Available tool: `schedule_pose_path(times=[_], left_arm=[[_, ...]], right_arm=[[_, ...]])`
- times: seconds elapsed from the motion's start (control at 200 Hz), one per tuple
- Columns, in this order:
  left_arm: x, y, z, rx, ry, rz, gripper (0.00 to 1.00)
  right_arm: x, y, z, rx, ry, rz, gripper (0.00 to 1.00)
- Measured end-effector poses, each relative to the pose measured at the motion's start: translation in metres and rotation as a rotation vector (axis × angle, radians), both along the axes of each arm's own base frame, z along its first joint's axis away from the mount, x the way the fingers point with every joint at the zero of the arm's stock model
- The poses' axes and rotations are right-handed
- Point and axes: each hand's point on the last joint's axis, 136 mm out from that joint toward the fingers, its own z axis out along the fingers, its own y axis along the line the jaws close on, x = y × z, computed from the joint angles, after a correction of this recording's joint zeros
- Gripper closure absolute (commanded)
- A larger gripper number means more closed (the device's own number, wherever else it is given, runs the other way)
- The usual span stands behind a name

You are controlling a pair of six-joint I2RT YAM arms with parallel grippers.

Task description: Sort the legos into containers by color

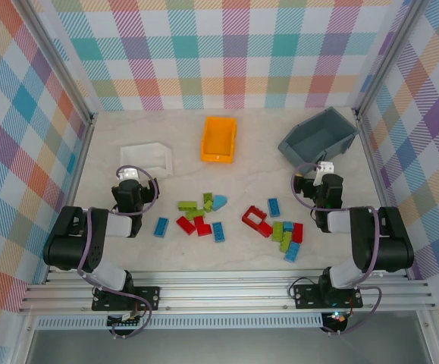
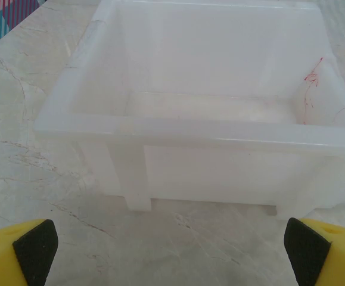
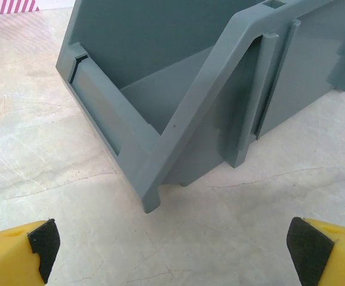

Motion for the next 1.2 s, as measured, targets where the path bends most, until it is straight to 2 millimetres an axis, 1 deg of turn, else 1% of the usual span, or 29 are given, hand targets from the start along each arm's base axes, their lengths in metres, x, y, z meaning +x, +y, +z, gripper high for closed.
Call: schedule_pose_path(times=[1.07,1.16,1.2], left_arm=[[0.000,0.000,0.000,0.000,0.000,0.000,0.00],[-0.003,-0.003,0.007,0.019,0.001,-0.005,0.00],[-0.007,-0.007,0.019,0.032,-0.010,-0.012,0.00]], right_arm=[[0.000,0.000,0.000,0.000,0.000,0.000,0.00],[-0.001,0.000,0.000,0.000,0.005,0.000,0.00],[-0.003,-0.001,0.003,-0.002,0.016,-0.004,0.00]])
